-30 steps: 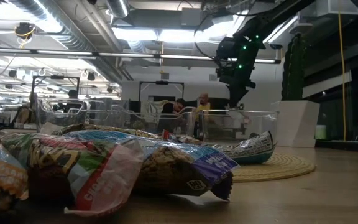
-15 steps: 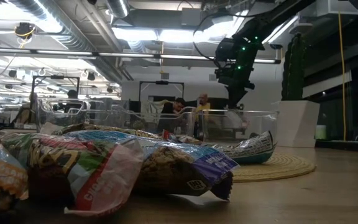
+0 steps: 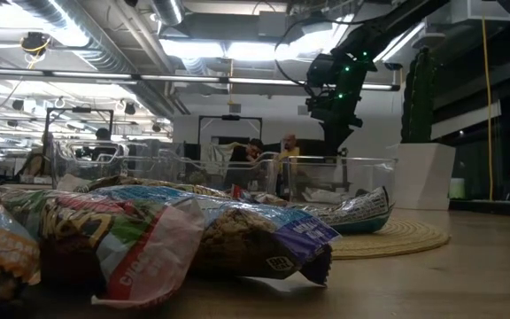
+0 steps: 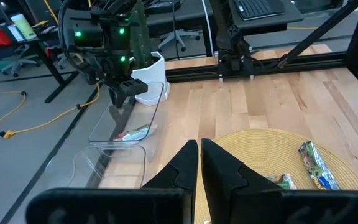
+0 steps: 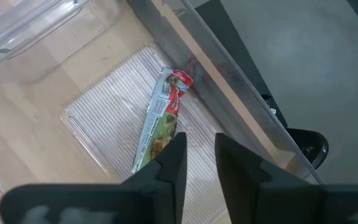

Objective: Pick and place Granola Bars by type
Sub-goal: Put the green granola bar into the middle transparent bin

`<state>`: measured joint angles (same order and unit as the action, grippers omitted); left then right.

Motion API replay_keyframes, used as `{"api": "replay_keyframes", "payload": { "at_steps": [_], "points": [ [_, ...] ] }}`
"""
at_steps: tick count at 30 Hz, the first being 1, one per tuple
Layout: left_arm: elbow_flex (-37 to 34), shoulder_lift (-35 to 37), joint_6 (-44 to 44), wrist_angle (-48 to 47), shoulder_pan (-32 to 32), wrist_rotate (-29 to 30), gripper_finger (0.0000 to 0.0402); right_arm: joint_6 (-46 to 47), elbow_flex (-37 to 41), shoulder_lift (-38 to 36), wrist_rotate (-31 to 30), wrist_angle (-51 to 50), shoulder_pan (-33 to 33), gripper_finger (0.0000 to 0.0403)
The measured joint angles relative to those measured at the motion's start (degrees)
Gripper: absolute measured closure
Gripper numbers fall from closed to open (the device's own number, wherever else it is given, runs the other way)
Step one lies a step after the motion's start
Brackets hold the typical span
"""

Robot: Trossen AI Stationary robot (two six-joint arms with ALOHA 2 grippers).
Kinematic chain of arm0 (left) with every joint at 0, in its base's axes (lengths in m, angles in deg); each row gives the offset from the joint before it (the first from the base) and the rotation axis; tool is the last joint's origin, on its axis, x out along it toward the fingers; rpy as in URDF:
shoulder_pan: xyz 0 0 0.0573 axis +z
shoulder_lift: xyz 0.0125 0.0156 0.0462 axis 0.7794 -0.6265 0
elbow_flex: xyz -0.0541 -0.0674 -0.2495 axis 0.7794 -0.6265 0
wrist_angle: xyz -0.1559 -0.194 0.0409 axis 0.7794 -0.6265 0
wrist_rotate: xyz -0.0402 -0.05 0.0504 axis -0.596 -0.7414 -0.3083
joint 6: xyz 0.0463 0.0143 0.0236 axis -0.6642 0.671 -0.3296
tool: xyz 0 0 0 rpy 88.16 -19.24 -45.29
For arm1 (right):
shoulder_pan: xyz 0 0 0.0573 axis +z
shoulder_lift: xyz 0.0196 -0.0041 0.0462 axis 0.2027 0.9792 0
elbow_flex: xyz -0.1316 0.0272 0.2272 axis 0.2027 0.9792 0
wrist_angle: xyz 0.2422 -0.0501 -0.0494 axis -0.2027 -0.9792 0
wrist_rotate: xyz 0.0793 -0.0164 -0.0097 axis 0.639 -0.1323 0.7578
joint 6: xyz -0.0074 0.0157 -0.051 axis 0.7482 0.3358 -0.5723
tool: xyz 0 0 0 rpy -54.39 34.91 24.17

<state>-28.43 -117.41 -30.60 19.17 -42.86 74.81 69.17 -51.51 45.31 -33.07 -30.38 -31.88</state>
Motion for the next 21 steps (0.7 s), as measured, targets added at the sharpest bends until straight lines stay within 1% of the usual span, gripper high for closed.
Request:
{"api": "replay_keyframes", "payload": {
  "at_steps": [4,11,16,21],
  "points": [
    [0.0,0.0,0.1,0.0,0.01,0.0,0.0386,-0.11,0.0,-0.2,0.0,-0.06,0.67,0.0303],
    [0.0,0.0,2.6,-0.02,0.0,-0.11,0.0386,0.07,0.0,-2.77,0.13,-0.78,4.34,0.03],
    [0.0,0.0,2.94,-0.17,-0.01,-0.13,0.0386,2.77,-0.02,-6.95,0.13,-3.21,9.18,0.03],
    [0.0,0.0,2.94,-0.26,0.02,-0.15,0.0386,4.62,-0.02,-12.64,0.28,-3.99,15.29,0.03]
  ]
}}
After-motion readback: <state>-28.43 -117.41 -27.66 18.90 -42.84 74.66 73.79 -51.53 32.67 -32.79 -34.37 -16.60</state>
